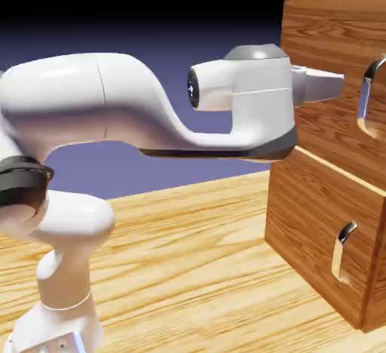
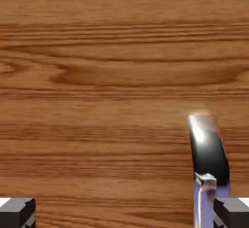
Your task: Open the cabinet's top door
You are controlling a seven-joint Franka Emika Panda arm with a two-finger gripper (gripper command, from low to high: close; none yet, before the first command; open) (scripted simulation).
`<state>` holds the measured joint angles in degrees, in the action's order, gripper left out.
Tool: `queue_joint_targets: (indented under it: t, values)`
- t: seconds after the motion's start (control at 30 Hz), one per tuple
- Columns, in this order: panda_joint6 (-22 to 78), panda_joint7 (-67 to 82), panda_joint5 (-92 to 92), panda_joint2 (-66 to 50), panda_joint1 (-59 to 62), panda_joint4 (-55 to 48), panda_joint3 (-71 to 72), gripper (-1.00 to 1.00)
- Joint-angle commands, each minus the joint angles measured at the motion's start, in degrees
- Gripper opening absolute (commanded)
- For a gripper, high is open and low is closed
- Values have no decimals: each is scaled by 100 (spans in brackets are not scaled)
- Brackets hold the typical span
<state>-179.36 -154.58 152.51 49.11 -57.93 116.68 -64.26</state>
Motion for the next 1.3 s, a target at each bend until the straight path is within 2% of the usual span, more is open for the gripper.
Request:
queue_joint_targets:
  t: [0.0, 0.17, 0.4, 0.43, 0.9, 1.27]
  values:
    - [-9, -183, 250, 27, -94, -73, -105, 0]
    - [-47, -989, 1345, 145, -505, -391, -567, 0]
    - [1, -980, 1349, -86, -1608, -1212, -1279, 0]
    - [1, -980, 1349, -86, -1608, -1212, -1279, -100]
    - [1331, -1006, 257, -546, 1090, 854, 616, -100]
    - [2578, -255, -1559, -113, 3318, 2570, 2735, -100]
